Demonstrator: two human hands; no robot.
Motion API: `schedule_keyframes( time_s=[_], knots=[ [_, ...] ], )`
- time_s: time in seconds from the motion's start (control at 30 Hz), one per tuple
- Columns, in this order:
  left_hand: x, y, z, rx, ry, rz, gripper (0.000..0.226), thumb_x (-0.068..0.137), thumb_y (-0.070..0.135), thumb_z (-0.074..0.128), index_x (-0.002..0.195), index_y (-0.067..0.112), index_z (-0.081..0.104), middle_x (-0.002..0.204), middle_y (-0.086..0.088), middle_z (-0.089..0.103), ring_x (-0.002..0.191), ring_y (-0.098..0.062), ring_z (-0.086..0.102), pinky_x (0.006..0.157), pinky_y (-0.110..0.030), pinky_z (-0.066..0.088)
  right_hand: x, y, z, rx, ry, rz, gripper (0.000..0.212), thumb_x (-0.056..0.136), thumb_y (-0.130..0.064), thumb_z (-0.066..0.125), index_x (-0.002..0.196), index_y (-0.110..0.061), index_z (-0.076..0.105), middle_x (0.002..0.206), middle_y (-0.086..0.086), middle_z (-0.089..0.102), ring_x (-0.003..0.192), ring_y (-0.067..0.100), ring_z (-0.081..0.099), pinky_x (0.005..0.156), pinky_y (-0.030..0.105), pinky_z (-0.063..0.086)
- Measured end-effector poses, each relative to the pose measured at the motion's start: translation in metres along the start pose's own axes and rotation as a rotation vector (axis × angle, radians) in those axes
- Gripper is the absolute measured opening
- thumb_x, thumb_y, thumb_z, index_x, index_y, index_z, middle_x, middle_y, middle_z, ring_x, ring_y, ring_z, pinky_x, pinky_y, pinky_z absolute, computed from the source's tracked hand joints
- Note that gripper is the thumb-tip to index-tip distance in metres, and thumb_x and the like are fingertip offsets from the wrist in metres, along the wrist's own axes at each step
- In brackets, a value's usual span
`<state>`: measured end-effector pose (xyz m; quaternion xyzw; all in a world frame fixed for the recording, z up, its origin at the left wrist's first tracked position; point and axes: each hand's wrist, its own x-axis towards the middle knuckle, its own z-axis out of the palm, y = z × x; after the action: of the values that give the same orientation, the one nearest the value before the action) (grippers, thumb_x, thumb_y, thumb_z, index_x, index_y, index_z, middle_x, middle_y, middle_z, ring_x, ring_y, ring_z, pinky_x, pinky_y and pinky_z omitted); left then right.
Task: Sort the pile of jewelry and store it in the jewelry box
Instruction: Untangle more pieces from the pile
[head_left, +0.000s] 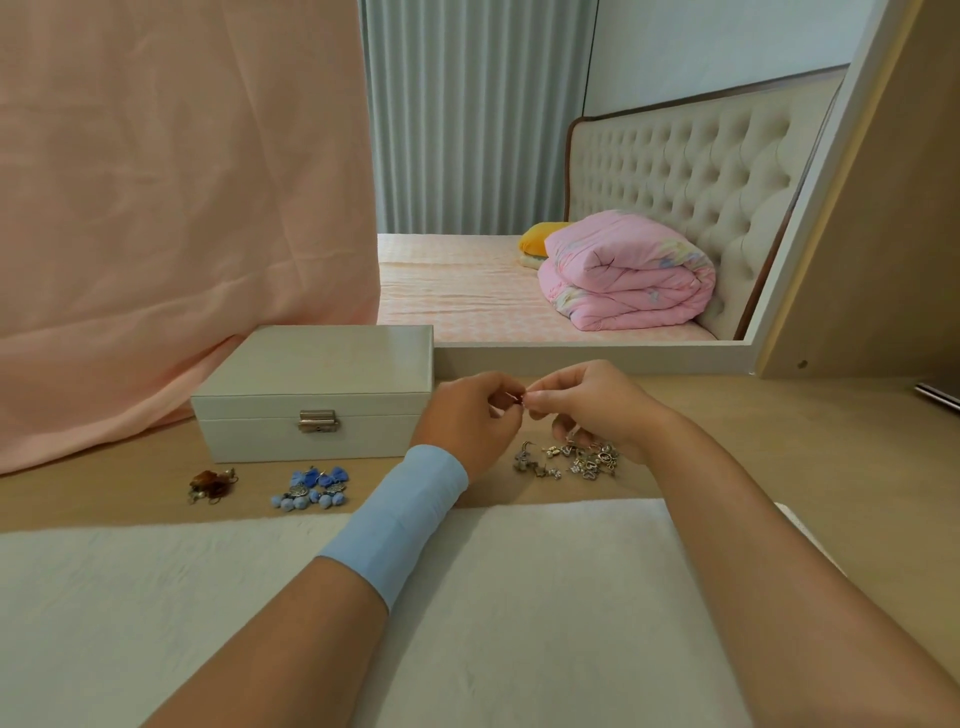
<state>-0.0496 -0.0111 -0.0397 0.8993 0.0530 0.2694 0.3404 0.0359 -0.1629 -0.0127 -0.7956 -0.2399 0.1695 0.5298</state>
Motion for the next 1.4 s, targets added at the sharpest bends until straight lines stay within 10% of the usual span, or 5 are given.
schedule_keyframes(
  time_s=[0.43, 0.77, 1.03, 1.23, 1.4],
  knots=[
    [-0.039, -0.029, -0.072, 0.407, -0.106, -0.046, 0.004, 0.088, 0.036, 0.068, 0.086, 0.036, 0.071, 0.070, 0.025, 0.056, 0.075, -0.007, 0.058, 0.066, -0.023, 0.042, -0.008, -0.016, 0.057, -0.211, -0.109, -0.091, 0.016, 0.076, -0.009, 0.087, 0.090, -0.013, 0.078, 0.084, 0.000, 0.076, 0.051, 0.014, 0.060, 0.054, 0.023, 0.049],
    [-0.043, -0.053, -0.086, 0.439, -0.431, -0.075, 0.016, 0.087, 0.027, 0.066, 0.092, 0.040, 0.073, 0.084, 0.024, 0.061, 0.084, -0.003, 0.060, 0.076, -0.021, 0.051, -0.012, 0.000, 0.093, -0.641, -0.110, -0.197, 0.021, 0.085, -0.025, 0.078, 0.104, -0.031, 0.078, 0.101, -0.010, 0.072, 0.089, 0.008, 0.064, 0.085, 0.025, 0.051],
    [-0.042, -0.049, -0.075, 0.470, -0.383, -0.018, 0.029, 0.093, 0.027, 0.057, 0.119, 0.038, 0.063, 0.109, 0.015, 0.067, 0.093, -0.010, 0.059, 0.083, -0.027, 0.050, -0.011, 0.000, 0.085, -0.697, -0.102, -0.198, 0.026, 0.089, -0.023, 0.072, 0.113, -0.031, 0.075, 0.102, -0.013, 0.071, 0.092, 0.006, 0.062, 0.079, 0.017, 0.042],
    [-0.039, -0.056, -0.077, 0.541, -0.367, -0.042, 0.017, 0.090, 0.037, 0.062, 0.104, 0.037, 0.071, 0.105, 0.012, 0.067, 0.096, -0.013, 0.061, 0.080, -0.027, 0.050, -0.012, -0.002, 0.091, -0.701, -0.122, -0.212, 0.016, 0.089, -0.024, 0.071, 0.101, -0.031, 0.079, 0.096, -0.013, 0.073, 0.073, -0.006, 0.059, 0.062, 0.004, 0.037],
    [-0.038, -0.056, -0.087, 0.517, -0.417, -0.074, 0.016, 0.088, 0.036, 0.065, 0.103, 0.037, 0.071, 0.101, 0.014, 0.069, 0.094, -0.011, 0.062, 0.076, -0.024, 0.047, -0.011, 0.001, 0.102, -0.668, -0.105, -0.226, 0.021, 0.086, -0.024, 0.072, 0.105, -0.033, 0.076, 0.090, -0.013, 0.073, 0.066, -0.007, 0.055, 0.074, 0.022, 0.048]
  ],
)
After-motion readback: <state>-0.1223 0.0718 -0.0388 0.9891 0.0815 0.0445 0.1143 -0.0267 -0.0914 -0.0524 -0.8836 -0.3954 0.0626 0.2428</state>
